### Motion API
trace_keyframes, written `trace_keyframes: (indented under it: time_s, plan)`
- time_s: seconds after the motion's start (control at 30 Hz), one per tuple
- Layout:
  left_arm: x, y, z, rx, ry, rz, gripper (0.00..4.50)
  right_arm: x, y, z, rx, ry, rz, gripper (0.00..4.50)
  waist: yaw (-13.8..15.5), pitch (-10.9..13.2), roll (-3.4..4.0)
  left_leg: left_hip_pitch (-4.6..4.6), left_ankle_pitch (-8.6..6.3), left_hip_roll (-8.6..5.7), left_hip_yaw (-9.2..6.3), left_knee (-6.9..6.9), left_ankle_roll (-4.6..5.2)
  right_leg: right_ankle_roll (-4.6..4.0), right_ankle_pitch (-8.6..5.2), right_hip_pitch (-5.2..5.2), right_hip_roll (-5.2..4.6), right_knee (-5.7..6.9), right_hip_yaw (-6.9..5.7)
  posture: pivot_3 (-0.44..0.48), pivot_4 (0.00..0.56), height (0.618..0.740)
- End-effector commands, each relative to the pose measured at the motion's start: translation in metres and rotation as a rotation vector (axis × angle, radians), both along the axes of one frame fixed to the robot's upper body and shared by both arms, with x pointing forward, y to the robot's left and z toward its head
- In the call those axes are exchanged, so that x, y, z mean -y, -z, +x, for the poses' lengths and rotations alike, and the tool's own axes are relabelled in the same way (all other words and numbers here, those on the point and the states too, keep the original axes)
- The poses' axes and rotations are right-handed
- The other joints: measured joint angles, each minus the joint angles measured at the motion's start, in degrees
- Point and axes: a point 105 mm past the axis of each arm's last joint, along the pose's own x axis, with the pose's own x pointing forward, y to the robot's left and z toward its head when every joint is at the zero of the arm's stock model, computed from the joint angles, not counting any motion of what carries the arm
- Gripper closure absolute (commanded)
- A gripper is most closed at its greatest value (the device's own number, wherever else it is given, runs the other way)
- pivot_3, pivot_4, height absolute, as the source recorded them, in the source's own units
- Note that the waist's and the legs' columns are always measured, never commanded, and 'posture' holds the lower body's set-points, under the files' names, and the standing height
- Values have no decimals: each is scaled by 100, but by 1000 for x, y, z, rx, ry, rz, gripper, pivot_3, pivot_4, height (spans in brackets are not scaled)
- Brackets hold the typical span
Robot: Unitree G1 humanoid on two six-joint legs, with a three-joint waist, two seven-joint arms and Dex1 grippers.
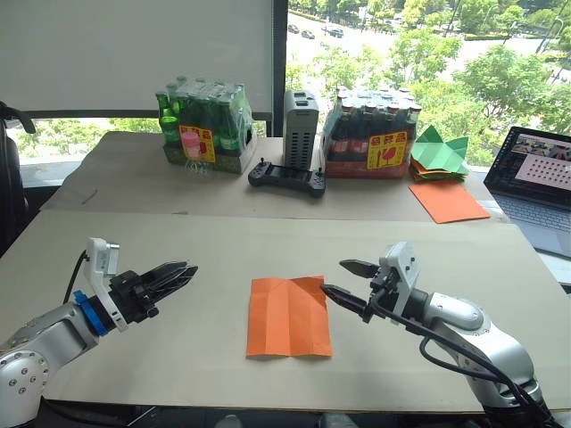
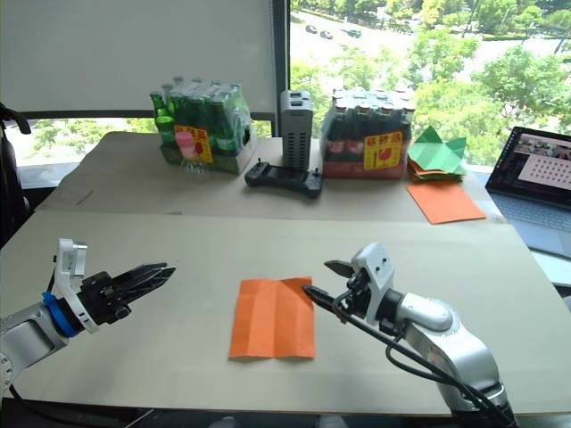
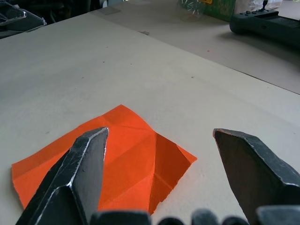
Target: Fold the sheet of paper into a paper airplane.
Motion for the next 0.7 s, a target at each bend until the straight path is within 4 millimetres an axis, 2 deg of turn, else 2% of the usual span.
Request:
trace_keyframes:
  time_s: [0.03, 0.2, 0.23, 0.43, 0.57, 0.7]
  plan:
    - [0, -11, 1, 47, -5, -4, 2348, 0, -13, 2, 53, 1, 13, 543, 0, 0, 0, 0, 0, 0, 0, 0, 0, 0, 0, 0, 0, 0, 0, 0, 150, 740]
    - [3, -15, 2, 61, 6, -50, 2348, -2, -15, 1, 50, 1, 41, 543, 0, 0, 0, 0, 0, 0, 0, 0, 0, 0, 0, 0, 0, 0, 0, 0, 150, 740]
    - [3, -17, 3, 75, 1, -59, 2601, -3, -16, 2, 55, 3, 47, 1073, -2, 0, 0, 0, 0, 0, 0, 0, 0, 0, 0, 0, 0, 0, 0, 0, 150, 740]
    - [8, -17, 5, 79, 10, -75, 4480, -3, -16, 2, 54, 4, 52, 3025, 1, 0, 0, 0, 0, 0, 0, 0, 0, 0, 0, 0, 0, 2, 0, 0, 150, 740]
    - [21, -15, 7, 72, 61, -74, 4500, -4, -16, 4, 61, 9, 54, 4472, 3, 0, 0, 0, 0, -1, 0, 1, 0, 0, 0, 1, 0, 2, 0, 0, 150, 740]
    - [37, -5, 9, 48, 132, -17, 4500, -6, -13, 7, 52, 16, 46, 4472, 3, 0, 0, 0, 0, 0, 0, 2, 0, 0, 0, 1, 0, 2, 0, 0, 150, 740]
